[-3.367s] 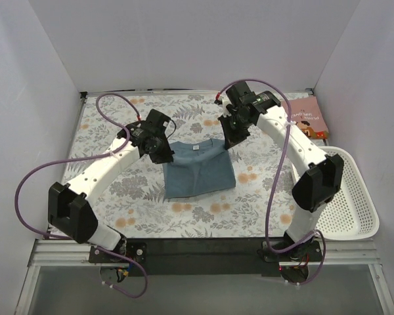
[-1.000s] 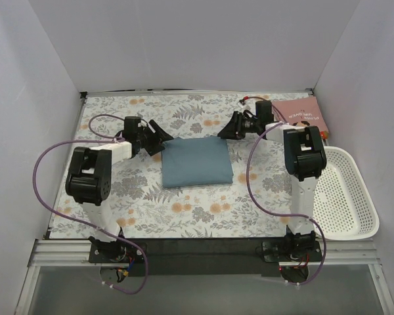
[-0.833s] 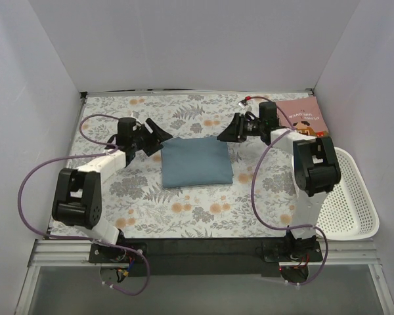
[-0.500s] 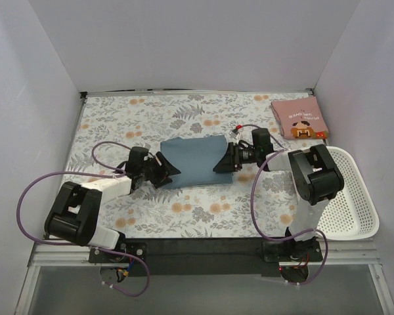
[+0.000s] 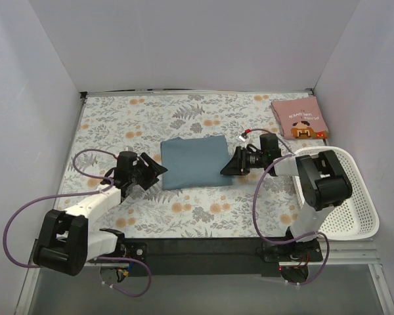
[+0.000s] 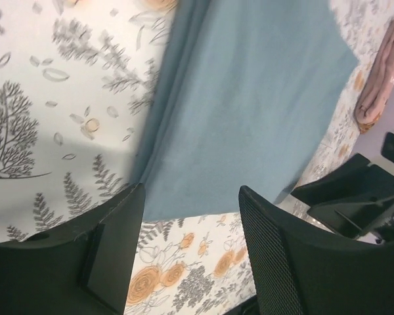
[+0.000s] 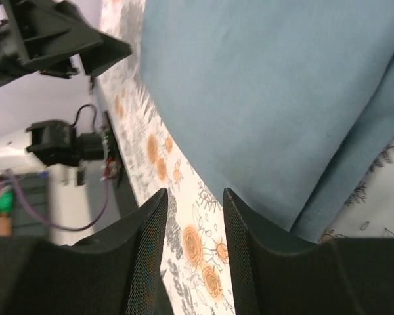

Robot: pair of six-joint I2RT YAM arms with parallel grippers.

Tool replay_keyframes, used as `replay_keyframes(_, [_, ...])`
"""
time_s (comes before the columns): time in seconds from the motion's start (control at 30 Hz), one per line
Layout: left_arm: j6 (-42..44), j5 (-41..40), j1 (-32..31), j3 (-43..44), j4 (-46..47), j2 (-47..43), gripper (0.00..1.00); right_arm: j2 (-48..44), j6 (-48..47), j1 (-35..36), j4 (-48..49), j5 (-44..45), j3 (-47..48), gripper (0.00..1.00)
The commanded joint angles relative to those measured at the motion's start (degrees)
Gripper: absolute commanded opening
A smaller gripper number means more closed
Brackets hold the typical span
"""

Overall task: Fold and stack the t-shirts
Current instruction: Fold the tshirt, then neatly place the folded tshirt to the corner

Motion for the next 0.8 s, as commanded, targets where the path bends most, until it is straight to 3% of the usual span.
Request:
replay_keyframes(0.0, [6.5,-9.0,-3.6,7.0,-6.7,-2.9,0.62,-9.1,-6.7,-0.2,-14.0,12.4,4.2,0.46])
replay_keyframes(0.07, [12.5,-14.6,-8.0,12.9,-9.9,-1.8,0.66,-11.7,-11.5,0.1,-22.3,20.5,8.3,0.48])
replay_keyframes(0.1, [14.6,-18.5,-12.5,14.8,-11.0,0.5,0.70,-14.3,-12.1,0.1,-25.7,28.9,9.2,0.48])
replay_keyframes(0.3, [29.5,-27.4,-28.5,29.6,-16.5,11.9,0.72,-22.8,-16.8,0.0,-43.0,53.2,15.3,0.57])
replay_keyframes(0.43, [38.5,-29.8,-36.8,37.7,-18.4,20.3,0.73,-26.3,-18.2,-0.8,-48.0,59.4,17.3,0.74])
replay_keyframes(0.47, [41.4,-30.8,-38.2,39.1,-18.8,23.9,0.73,-27.0,-18.3,-0.9,-49.2,60.4,17.4,0.85])
replay_keyframes(0.57, [45.1,-32.4,-43.6,44.5,-20.3,30.4,0.71,-30.1,-18.2,-1.6,-50.1,62.1,16.9,0.98])
replay_keyframes(0.77, [49.4,-34.0,-47.3,54.2,-22.9,41.4,0.61,-35.3,-17.3,-2.8,-52.0,62.5,14.3,0.98])
